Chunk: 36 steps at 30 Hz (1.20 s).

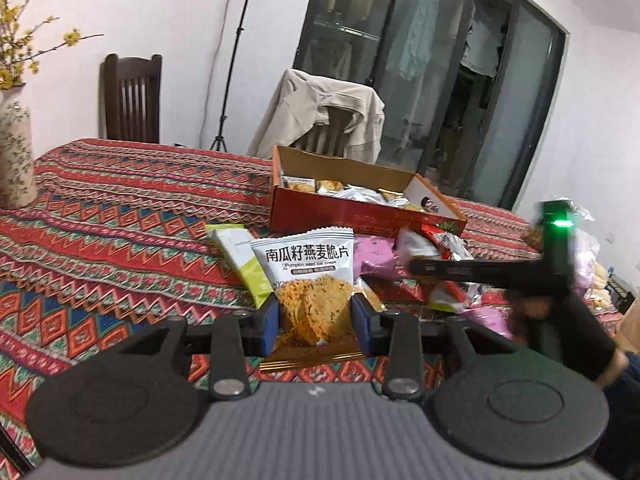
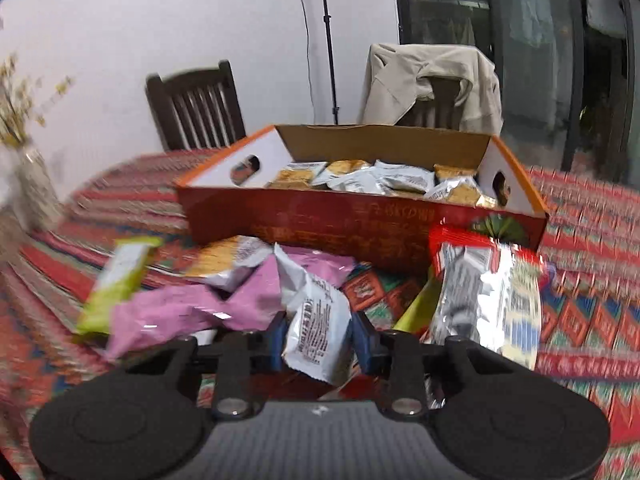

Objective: Organize snacks
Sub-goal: 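Carry both packets into the box and open both tools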

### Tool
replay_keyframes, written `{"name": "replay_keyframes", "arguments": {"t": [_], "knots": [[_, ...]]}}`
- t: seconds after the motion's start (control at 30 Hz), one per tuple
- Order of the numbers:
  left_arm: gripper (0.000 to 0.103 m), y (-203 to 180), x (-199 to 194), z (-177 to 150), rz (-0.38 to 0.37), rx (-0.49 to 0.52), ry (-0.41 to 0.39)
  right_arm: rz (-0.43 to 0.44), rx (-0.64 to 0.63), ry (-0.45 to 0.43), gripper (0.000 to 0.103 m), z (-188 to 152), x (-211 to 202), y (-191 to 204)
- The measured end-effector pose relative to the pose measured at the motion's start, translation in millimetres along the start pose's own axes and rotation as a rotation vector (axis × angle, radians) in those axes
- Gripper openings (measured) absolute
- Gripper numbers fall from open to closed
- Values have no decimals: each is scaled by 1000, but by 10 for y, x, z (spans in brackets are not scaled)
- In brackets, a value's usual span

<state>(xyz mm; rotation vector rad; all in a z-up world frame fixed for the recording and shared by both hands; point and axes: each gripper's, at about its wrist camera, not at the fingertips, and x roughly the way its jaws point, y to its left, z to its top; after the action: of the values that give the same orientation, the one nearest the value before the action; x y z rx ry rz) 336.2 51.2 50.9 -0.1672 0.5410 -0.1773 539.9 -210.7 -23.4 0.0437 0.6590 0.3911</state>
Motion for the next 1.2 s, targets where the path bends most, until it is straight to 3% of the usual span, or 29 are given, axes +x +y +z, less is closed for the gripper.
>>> {"name": "replay_keyframes", "arguments": {"t": [0.2,0.33,0.47,0.57,0.7,0.8,0.9,1.03,1.2], "knots": [[38,-150,-91,-163,-30,-2,11,9,-44,-117,26,-443,-906,166],[38,-251,21,-165,-72,10,28,11,-45,-144,26,-749,-1445,160],[38,-305,264,142,-127,53,19,-14,-31,-186,26,-718,-1701,76],[38,-308,575,582,-141,111,-8,9,-57,-240,26,-398,-1759,10],[38,-247,1266,1201,-122,137,28,-27,-117,-248,26,304,-1437,-155],[38,-217,1907,1547,-97,145,66,-44,-97,-181,26,859,-882,-377],[38,-183,2522,1734,-53,160,95,-143,-151,-103,26,1260,-191,-452],[38,-105,3228,1789,24,188,177,-219,-171,55,26,1542,783,-580],[38,-74,3641,1730,76,232,229,-281,-196,180,26,1568,1559,-672]]}}
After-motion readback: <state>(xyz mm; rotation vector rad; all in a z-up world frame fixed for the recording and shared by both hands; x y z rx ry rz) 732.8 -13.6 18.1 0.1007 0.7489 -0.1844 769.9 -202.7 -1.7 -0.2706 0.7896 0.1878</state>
